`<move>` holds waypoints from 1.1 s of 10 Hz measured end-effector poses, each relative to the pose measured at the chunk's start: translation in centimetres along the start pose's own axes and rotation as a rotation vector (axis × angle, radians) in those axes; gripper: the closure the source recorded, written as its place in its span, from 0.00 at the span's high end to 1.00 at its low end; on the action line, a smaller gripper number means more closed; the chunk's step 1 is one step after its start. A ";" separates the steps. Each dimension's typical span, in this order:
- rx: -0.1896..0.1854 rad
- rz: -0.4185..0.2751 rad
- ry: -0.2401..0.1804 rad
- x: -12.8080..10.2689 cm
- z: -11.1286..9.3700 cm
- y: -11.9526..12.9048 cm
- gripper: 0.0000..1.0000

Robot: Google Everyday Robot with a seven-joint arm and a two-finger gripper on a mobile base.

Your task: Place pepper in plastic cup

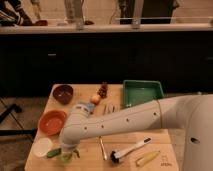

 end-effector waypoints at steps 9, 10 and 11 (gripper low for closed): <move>0.000 0.001 0.000 0.0 0.0 0.0 0.02; 0.000 0.001 0.000 0.0 0.0 0.0 0.00; 0.000 0.001 0.000 0.0 0.0 0.0 0.02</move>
